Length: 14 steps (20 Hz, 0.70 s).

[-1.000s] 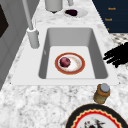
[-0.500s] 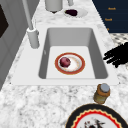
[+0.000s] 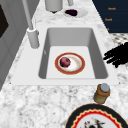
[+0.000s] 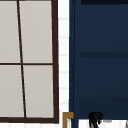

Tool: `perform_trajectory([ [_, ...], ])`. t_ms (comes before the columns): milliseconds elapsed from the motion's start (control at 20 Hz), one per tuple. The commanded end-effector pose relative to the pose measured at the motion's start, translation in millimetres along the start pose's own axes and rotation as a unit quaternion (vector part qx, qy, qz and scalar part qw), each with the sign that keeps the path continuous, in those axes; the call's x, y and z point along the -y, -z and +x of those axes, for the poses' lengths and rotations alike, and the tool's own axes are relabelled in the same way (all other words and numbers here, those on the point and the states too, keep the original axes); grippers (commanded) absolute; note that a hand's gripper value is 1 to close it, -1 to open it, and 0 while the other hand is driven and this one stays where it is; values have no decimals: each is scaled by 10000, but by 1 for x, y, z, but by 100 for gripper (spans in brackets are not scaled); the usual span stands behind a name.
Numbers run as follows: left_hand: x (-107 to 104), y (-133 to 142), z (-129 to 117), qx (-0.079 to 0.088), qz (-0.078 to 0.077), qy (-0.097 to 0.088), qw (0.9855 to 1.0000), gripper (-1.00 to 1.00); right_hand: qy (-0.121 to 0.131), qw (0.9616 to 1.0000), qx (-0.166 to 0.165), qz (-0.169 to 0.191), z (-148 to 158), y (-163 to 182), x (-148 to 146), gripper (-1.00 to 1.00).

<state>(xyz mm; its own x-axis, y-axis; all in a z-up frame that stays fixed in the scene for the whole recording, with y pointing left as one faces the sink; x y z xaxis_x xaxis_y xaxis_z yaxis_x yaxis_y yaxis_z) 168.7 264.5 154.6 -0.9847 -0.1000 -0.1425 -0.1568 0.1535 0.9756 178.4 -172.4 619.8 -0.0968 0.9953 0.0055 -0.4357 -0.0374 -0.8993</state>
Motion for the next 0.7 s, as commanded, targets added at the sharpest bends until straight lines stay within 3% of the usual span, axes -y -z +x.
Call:
perform_trajectory([
  [0,0,0,0,0,0,0,10000,0,28,9999,-25,156,-16,-3,-34,100],
  [250,0,0,0,0,0,0,10000,0,320,9982,345,369,-49,-3,-66,100],
  [650,0,0,0,0,0,0,10000,0,317,9984,351,323,-107,-13,-106,100],
])
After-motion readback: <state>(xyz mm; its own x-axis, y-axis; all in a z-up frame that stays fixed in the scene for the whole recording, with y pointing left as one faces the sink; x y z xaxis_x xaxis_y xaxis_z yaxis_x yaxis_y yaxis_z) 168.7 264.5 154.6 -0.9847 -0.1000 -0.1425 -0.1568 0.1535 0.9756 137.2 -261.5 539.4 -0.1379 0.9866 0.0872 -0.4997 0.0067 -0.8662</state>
